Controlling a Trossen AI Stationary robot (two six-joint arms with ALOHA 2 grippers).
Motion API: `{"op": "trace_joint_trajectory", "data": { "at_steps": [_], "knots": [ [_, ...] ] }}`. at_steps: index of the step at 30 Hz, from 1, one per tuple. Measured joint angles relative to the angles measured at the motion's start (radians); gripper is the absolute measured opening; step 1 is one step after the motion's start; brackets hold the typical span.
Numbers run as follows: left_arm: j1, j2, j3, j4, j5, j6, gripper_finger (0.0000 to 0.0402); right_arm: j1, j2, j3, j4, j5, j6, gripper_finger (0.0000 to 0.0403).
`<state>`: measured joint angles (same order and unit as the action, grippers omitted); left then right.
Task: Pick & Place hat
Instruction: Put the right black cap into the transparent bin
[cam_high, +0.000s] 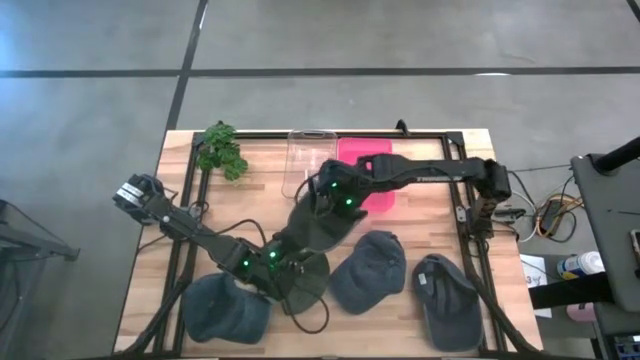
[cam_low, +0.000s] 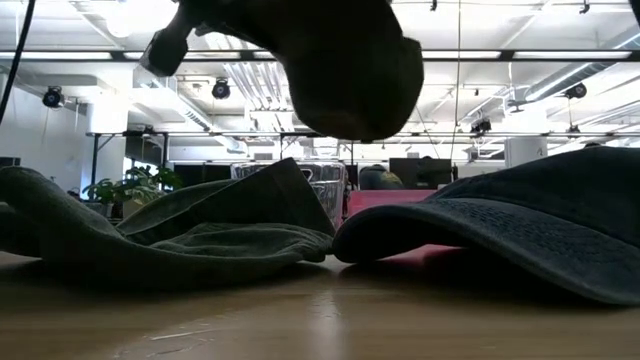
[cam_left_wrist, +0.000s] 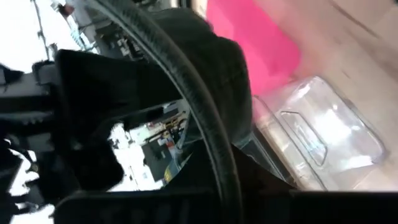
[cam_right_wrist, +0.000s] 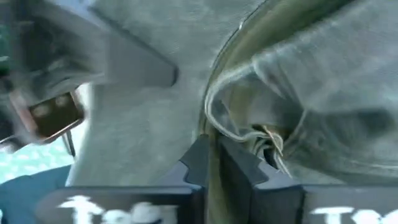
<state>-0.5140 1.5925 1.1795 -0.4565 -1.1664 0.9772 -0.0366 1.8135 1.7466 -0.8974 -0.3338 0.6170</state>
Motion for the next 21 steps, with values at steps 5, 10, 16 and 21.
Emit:
{"op": "trace_joint_trajectory", "data": {
  "at_steps": [5, 10, 16, 21],
  "knots": [
    [0.002, 0.0, -0.007, -0.002, -0.031, -0.116, 0.0007, -0.02, -0.175, 0.002, -0.047, 0.046, -0.001, 0.0029],
    [0.012, 0.0, -0.009, 0.005, -0.126, -0.207, 0.0007, -0.01, -0.353, 0.001, -0.152, 0.269, 0.078, 0.0034],
    [0.053, 0.0, -0.009, 0.043, -0.3, -0.256, 0.0007, 0.141, -0.548, -0.029, -0.298, 0.644, 0.339, 0.009],
    [0.106, 0.0, -0.009, 0.12, -0.383, -0.329, 0.0007, 0.261, -0.619, -0.177, -0.227, 0.735, 0.583, 0.016]
  ]
}}
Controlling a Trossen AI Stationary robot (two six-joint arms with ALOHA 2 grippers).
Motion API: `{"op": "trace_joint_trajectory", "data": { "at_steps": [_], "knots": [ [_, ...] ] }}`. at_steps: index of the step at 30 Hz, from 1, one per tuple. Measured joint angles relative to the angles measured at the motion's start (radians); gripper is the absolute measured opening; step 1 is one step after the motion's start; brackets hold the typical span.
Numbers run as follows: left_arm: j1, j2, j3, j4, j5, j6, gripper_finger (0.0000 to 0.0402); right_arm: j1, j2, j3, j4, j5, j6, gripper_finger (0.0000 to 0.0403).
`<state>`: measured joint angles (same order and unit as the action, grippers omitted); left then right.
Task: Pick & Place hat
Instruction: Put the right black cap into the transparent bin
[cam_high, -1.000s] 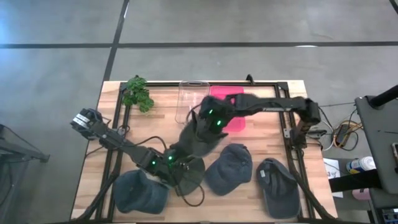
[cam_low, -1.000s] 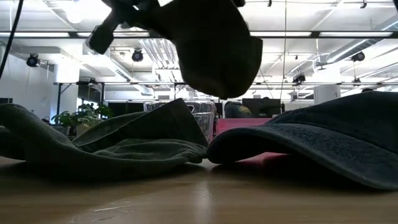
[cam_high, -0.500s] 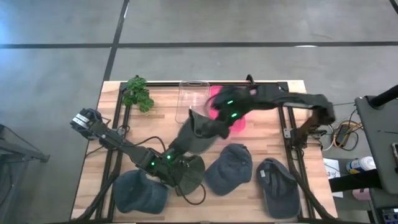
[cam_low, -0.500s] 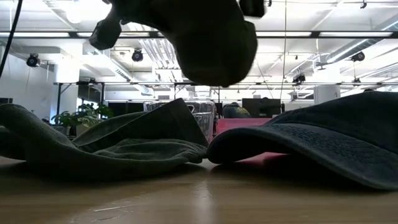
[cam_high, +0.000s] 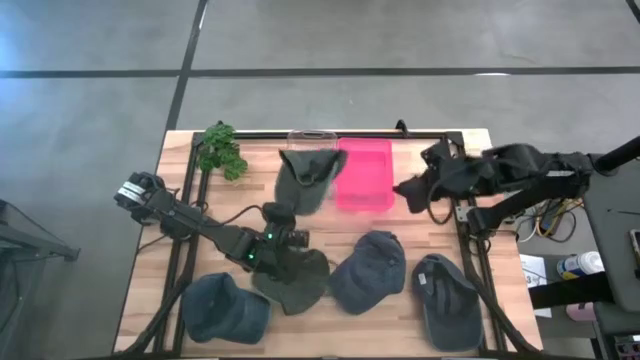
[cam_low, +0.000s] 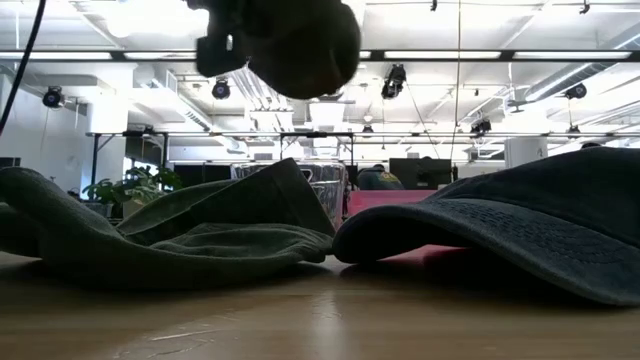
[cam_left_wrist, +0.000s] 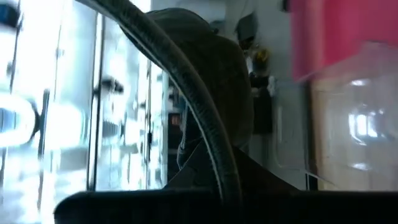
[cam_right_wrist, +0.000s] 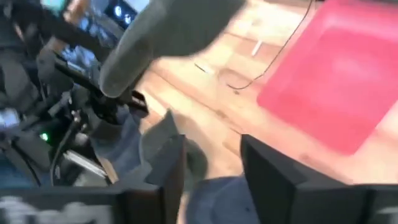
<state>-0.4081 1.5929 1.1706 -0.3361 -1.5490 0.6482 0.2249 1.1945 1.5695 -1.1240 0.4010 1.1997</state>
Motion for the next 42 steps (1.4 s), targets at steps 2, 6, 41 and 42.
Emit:
{"op": "trace_joint_trajectory", "data": {
  "at_steps": [2, 6, 41, 42],
  "knots": [
    [0.029, 0.0, 0.0, 0.051, -0.003, -0.035, 0.0007, 0.022, -0.009, -0.08, 0.098, 0.063, 0.061, 0.0184],
    [0.066, -0.007, 0.0, 0.193, 0.104, -0.138, 0.0007, 0.024, -0.011, -0.212, 0.346, 0.168, -0.001, 0.0214],
    [0.276, -0.339, 0.048, 1.2, 1.562, -0.423, 0.0007, 0.122, -0.154, -0.251, 0.858, 0.223, -1.09, 0.0221],
    [0.292, -0.342, 0.048, 1.2, 1.612, -0.471, 0.0007, 0.122, -0.138, -0.242, 0.859, 0.215, -1.113, 0.0221]
  ]
}}
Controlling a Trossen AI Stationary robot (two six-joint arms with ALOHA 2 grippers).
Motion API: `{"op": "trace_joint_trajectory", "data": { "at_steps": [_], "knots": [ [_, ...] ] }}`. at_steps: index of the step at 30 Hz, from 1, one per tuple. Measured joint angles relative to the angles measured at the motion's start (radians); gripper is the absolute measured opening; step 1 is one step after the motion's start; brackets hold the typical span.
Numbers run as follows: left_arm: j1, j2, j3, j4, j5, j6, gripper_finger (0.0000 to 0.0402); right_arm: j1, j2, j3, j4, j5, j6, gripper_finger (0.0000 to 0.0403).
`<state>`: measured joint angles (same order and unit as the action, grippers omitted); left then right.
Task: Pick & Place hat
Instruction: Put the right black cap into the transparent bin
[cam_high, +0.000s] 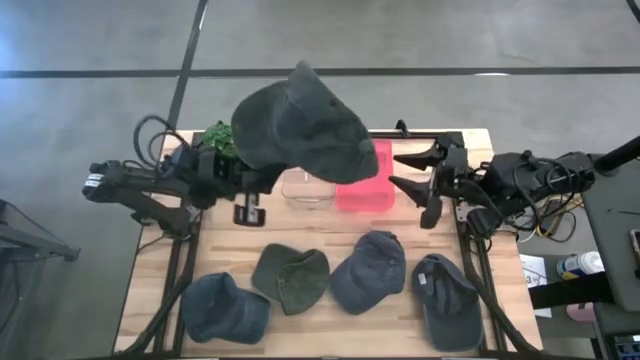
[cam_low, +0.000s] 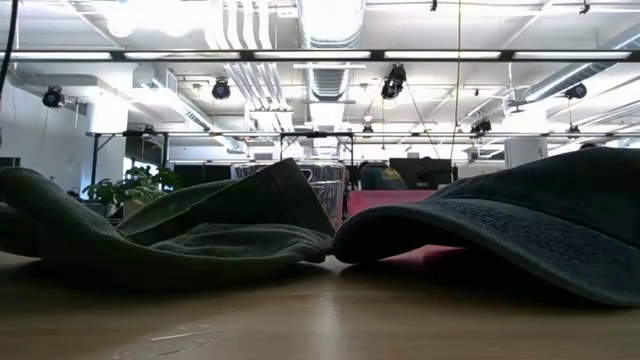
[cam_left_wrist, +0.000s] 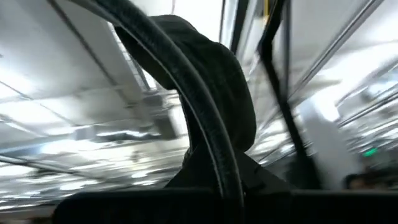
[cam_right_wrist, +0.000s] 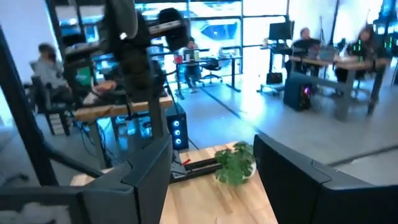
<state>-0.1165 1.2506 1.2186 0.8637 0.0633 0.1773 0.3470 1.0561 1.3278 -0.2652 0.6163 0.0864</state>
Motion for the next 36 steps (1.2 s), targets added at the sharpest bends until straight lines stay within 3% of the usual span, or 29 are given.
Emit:
{"op": "trace_joint_trajectory", "data": {
  "at_steps": [3, 6, 13, 19, 26, 32, 36],
  "knots": [
    [0.04, -0.006, -0.001, 0.017, 0.119, -0.13, 0.0007, 0.0, 0.061, 0.026, 0.011, -0.019, -0.071, 0.0221],
    [0.072, -0.001, -0.001, 0.061, 0.172, -0.232, 0.0007, 0.0, 0.138, 0.048, 0.014, -0.021, -0.143, 0.022],
    [0.175, 0.014, -0.002, 0.134, 0.173, -0.372, 0.0007, 0.0, 0.24, 0.167, 0.017, -0.019, -0.175, 0.02],
    [0.285, 0.04, 0.0, 0.36, 0.178, -0.569, 0.0007, -0.008, 0.281, 0.284, 0.096, -0.028, -0.281, 0.0192],
    [0.338, 0.094, 0.052, 0.418, 0.286, -0.772, 0.0007, -0.054, 0.386, 0.435, 0.168, -0.174, -0.339, 0.0192],
    [0.346, 0.131, 0.134, 0.417, 0.379, -0.937, 0.0007, -0.081, 0.488, 0.56, 0.164, -0.199, -0.46, 0.0214],
    [0.357, 0.135, 0.148, 0.39, 0.385, -0.936, 0.0007, -0.096, 0.545, 0.667, 0.168, -0.203, -0.465, 0.0241]
  ]
}}
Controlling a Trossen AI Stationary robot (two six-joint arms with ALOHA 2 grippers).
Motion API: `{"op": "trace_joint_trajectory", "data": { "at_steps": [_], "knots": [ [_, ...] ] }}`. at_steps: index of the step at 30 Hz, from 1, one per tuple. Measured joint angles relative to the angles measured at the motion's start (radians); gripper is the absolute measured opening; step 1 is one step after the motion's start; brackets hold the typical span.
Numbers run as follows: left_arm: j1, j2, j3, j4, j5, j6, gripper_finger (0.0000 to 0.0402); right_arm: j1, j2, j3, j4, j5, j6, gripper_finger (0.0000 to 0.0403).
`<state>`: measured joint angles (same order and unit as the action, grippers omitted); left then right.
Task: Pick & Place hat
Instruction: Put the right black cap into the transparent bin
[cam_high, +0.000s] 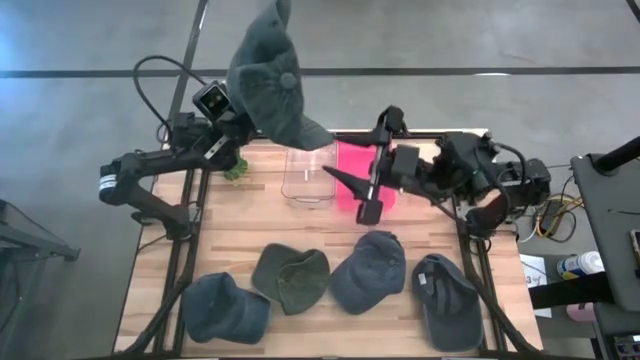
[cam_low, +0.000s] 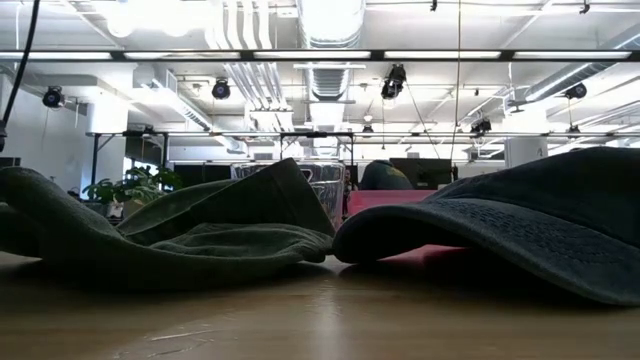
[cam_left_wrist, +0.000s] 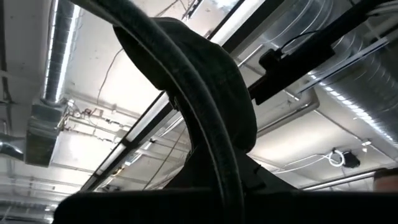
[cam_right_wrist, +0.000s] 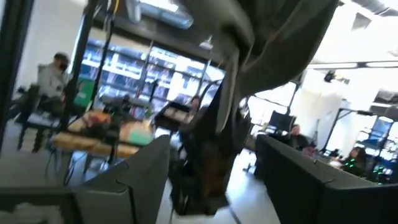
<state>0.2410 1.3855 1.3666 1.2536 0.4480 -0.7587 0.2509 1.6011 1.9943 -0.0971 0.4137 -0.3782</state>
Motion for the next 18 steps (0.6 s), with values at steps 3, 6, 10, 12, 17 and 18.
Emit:
{"op": "trace_joint_trajectory", "data": {
  "at_steps": [3, 6, 10, 12, 17, 18],
  "knots": [
    [0.009, 0.007, 0.0, -0.001, 0.008, -0.003, 0.0007, -0.017, 0.047, 0.072, 0.002, -0.021, 0.0, 0.0261],
    [0.013, 0.015, 0.0, -0.001, 0.015, -0.027, 0.0007, -0.034, 0.091, 0.127, -0.003, -0.033, -0.002, 0.0275],
    [0.018, 0.018, 0.0, -0.003, 0.032, -0.043, 0.0007, -0.048, 0.121, 0.176, -0.003, -0.032, -0.031, 0.0283],
    [0.02, 0.018, 0.0, 0.001, 0.034, -0.05, 0.0007, -0.051, 0.133, 0.191, 0.017, -0.032, -0.059, 0.0283],
    [0.027, 0.022, 0.0, -0.001, 0.035, -0.052, 0.0007, -0.075, 0.137, 0.188, 0.026, -0.062, -0.033, 0.0273],
    [0.028, 0.024, 0.0, 0.0, 0.035, -0.052, 0.0007, -0.084, 0.137, 0.187, 0.026, -0.073, -0.008, 0.0269]
  ]
}}
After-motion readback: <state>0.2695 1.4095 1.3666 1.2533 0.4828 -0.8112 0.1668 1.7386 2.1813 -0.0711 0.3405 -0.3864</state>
